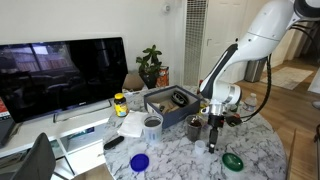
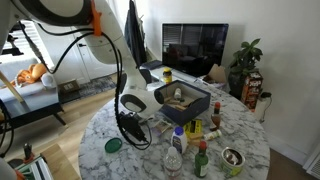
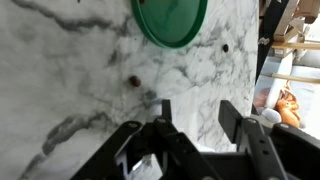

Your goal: Use the measuring cup to place contents from the clear cup on the right and into the clear cup on the left

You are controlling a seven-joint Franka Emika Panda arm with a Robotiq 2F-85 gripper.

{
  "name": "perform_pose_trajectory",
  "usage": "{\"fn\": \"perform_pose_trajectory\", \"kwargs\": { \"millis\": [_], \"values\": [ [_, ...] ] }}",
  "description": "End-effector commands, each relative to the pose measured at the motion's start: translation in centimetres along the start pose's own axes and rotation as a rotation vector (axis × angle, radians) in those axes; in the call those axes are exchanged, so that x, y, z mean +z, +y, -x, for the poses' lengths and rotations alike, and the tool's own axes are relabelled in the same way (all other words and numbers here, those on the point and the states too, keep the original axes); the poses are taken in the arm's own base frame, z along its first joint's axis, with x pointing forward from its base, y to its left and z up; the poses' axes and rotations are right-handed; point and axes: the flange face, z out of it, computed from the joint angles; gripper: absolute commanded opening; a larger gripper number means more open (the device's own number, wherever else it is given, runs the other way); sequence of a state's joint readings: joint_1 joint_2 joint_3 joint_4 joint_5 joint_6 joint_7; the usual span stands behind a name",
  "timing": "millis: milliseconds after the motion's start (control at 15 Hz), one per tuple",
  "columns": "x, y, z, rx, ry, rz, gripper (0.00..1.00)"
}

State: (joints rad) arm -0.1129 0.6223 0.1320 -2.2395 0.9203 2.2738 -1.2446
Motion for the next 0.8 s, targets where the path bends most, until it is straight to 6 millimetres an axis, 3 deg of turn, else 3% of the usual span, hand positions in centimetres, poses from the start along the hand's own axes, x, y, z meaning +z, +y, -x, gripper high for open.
{"fn": "perform_pose_trajectory", "kwargs": {
  "millis": [0,200,733],
  "values": [
    [-0.7,0.1,0.4,0.003,-0.008,-0.003,0.22],
    [-1.7,-1.0,0.6,0.038,-0.049,0.015,0.01],
    [-5.2,-6.2,1.4,0.078,-0.203,0.050,0.01]
  ]
}}
